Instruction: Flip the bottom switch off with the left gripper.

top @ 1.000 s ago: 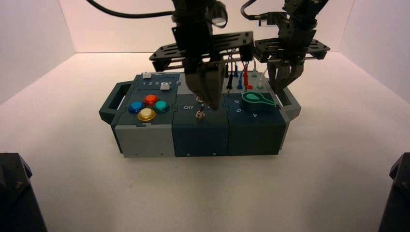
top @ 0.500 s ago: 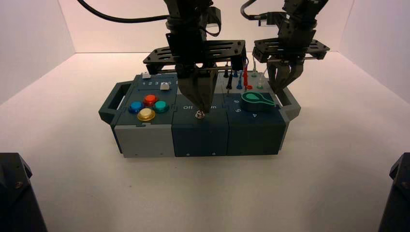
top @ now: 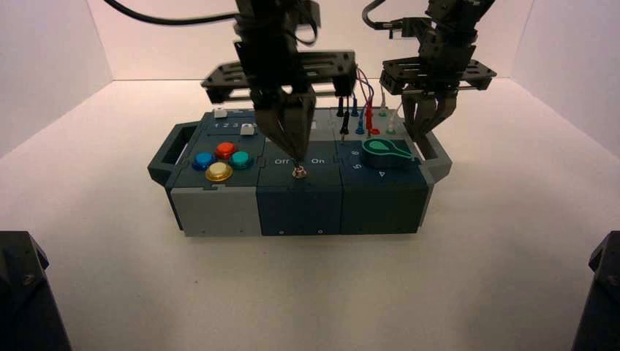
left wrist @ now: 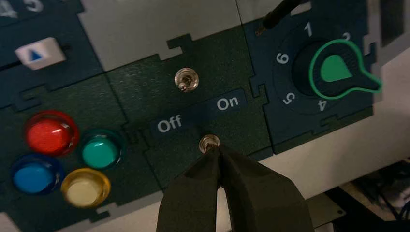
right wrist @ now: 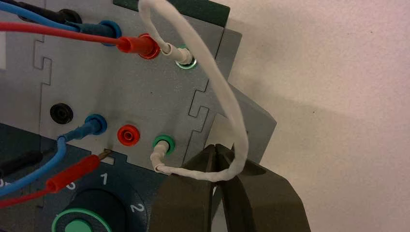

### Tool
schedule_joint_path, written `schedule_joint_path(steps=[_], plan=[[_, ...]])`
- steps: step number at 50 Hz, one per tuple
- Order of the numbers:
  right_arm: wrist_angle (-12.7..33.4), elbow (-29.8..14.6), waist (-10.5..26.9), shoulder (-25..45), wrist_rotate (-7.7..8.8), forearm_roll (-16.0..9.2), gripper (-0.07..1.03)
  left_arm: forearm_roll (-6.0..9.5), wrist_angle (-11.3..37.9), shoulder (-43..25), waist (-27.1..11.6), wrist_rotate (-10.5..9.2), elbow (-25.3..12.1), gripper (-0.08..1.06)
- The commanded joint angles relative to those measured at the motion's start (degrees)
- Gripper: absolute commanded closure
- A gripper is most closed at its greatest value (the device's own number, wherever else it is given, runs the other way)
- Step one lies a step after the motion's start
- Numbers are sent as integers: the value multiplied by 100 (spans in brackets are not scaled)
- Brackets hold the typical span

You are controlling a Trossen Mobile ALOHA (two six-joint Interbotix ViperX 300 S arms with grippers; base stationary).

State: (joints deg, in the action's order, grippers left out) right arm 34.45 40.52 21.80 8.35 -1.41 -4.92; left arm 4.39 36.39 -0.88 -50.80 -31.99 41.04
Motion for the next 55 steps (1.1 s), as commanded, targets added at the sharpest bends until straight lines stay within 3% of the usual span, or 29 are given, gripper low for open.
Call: schedule_joint_path(steps=[1, 31, 55], plan=[[-114, 88, -44, 246, 97, 44, 98, -105, 70, 272, 290, -26, 70, 101], [44, 185, -44, -369, 62, 26, 98, -18, 809, 1318, 290, -9, -202, 101], [387, 264, -44, -914, 70, 35, 98, -26, 765, 967, 281, 35, -281, 101]])
